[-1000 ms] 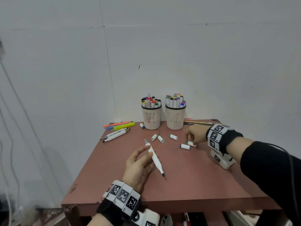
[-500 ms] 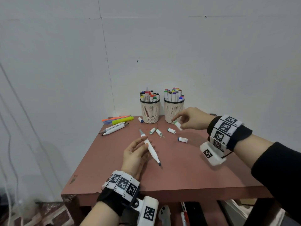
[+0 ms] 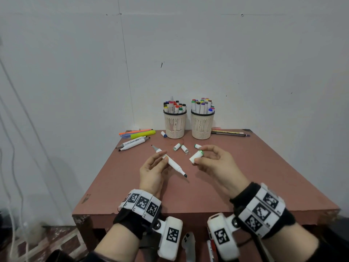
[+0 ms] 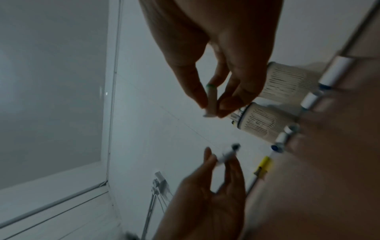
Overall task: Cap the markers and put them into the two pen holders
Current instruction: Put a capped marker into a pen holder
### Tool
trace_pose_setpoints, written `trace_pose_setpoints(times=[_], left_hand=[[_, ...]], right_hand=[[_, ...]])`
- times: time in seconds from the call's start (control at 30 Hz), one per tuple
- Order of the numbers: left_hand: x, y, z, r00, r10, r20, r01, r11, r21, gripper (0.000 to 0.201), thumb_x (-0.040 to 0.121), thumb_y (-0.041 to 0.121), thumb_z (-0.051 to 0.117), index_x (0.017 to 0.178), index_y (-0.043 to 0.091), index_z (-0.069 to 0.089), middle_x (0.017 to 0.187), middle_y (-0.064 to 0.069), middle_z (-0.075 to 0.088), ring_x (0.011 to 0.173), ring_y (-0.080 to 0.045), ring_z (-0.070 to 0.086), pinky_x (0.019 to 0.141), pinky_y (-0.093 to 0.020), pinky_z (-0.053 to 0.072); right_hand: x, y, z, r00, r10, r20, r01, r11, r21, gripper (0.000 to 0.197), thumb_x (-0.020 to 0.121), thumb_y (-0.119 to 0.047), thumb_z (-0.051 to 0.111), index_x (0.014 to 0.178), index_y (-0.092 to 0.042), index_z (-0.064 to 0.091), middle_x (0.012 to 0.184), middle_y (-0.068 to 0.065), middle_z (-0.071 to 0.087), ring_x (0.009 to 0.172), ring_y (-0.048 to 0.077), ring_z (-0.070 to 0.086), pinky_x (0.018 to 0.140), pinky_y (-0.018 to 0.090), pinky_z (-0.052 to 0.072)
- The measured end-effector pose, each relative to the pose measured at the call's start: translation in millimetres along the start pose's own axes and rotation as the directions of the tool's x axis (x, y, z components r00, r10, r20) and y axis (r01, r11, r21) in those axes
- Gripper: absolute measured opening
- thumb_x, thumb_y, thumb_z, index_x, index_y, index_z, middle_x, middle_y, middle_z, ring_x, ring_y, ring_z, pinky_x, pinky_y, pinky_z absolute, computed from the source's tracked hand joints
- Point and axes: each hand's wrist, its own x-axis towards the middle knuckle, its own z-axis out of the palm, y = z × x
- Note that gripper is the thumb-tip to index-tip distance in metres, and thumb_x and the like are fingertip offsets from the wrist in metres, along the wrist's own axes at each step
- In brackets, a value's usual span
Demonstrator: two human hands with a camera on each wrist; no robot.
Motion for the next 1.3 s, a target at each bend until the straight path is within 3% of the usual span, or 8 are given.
trace_pose_setpoints(times=[0.07, 0.23, 0.4, 0.53, 0.63, 0.83, 1.03, 1.3], left_hand=[[0.4, 0.3, 0.6, 1.0, 0.011, -0.011, -0.011, 1.0, -0.01, 0.02, 0.088, -0.009, 0.054, 0.091, 0.007, 0.065, 0.08, -0.009, 0.063, 0.063, -0.01, 0.065, 0.066, -0.023, 0.058], [1.9, 0.9, -1.0, 0.999, 0.027, -0.032, -0.028, 0.999, -0.019, 0.019, 0.088, -0.009, 0.054, 0.091, 0.006, 0.065, 0.081, -0.009, 0.062, 0.07, -0.012, 0.064, 0.07, -0.022, 0.058], [3.3, -1.4, -2.9, 0.999, 0.041, -0.031, -0.04, 0.999, 0.01, 0.018, 0.087, -0.009, 0.054, 0.088, 0.005, 0.066, 0.08, -0.009, 0.063, 0.071, -0.013, 0.065, 0.073, -0.023, 0.057], [4.3, -2.5, -2.8, 0.997, 0.066, -0.043, -0.066, 0.998, 0.007, 0.02, 0.088, -0.01, 0.052, 0.086, 0.005, 0.065, 0.078, -0.009, 0.061, 0.072, -0.016, 0.062, 0.071, -0.022, 0.057], [5.0, -2.7, -2.2, 0.997, 0.067, -0.047, -0.067, 0.998, 0.006, 0.021, 0.088, -0.01, 0.051, 0.085, 0.005, 0.065, 0.079, -0.01, 0.061, 0.073, -0.016, 0.061, 0.071, -0.022, 0.057], [4.2, -2.3, -2.4, 0.998, 0.06, -0.033, -0.06, 0.998, -0.006, 0.02, 0.088, -0.011, 0.052, 0.086, 0.004, 0.065, 0.081, -0.009, 0.061, 0.077, -0.018, 0.061, 0.072, -0.023, 0.057], [2.5, -2.3, -1.8, 0.999, 0.053, -0.01, -0.053, 0.999, -0.01, 0.019, 0.088, -0.011, 0.052, 0.087, 0.003, 0.064, 0.083, -0.01, 0.059, 0.081, -0.019, 0.06, 0.079, -0.028, 0.055], [1.3, -2.2, -0.8, 0.998, 0.063, -0.001, -0.063, 0.998, 0.008, 0.018, 0.086, -0.012, 0.052, 0.084, 0.002, 0.063, 0.081, -0.012, 0.061, 0.076, -0.019, 0.063, 0.075, -0.026, 0.057]], right_hand=[[-2.5, 17.0, 2.4, 0.996, 0.015, -0.085, -0.009, 0.998, 0.068, 0.028, 0.078, 0.011, 0.065, 0.094, -0.01, 0.058, 0.076, 0.008, 0.069, 0.068, 0.022, 0.058, 0.071, 0.035, 0.047], [-6.2, 46.5, 7.9, 0.986, 0.018, -0.166, 0.01, 0.986, 0.165, 0.027, 0.078, 0.015, 0.063, 0.094, -0.007, 0.058, 0.074, 0.01, 0.07, 0.064, 0.021, 0.059, 0.063, 0.027, 0.049], [-5.3, 56.4, 11.4, 0.981, 0.005, -0.192, 0.032, 0.982, 0.186, 0.026, 0.076, 0.015, 0.066, 0.09, -0.006, 0.061, 0.085, 0.017, 0.071, 0.083, 0.032, 0.066, 0.082, 0.037, 0.053], [-5.9, 56.9, 9.8, 0.984, 0.004, -0.18, 0.033, 0.978, 0.204, 0.026, 0.073, 0.014, 0.069, 0.087, -0.007, 0.06, 0.092, 0.024, 0.067, 0.088, 0.033, 0.064, 0.091, 0.044, 0.049], [-6.8, 57.5, 8.7, 0.988, -0.003, -0.153, 0.037, 0.975, 0.22, 0.025, 0.073, 0.013, 0.069, 0.086, -0.006, 0.059, 0.09, 0.024, 0.066, 0.086, 0.032, 0.062, 0.089, 0.042, 0.05], [-9.1, 59.3, 8.9, 0.988, -0.042, -0.146, 0.069, 0.979, 0.189, 0.024, 0.073, 0.01, 0.071, 0.082, -0.008, 0.058, 0.076, 0.014, 0.062, 0.071, 0.025, 0.058, 0.068, 0.028, 0.052], [-8.3, 63.3, 10.3, 0.977, -0.069, -0.199, 0.093, 0.989, 0.113, 0.024, 0.07, 0.005, 0.077, 0.077, -0.01, 0.06, 0.075, 0.01, 0.063, 0.076, 0.026, 0.058, 0.082, 0.043, 0.049], [-10.0, 65.0, 10.6, 0.961, -0.114, -0.252, 0.137, 0.988, 0.076, 0.023, 0.07, 0.004, 0.077, 0.078, -0.009, 0.06, 0.075, 0.007, 0.063, 0.068, 0.014, 0.058, 0.079, 0.04, 0.05]])
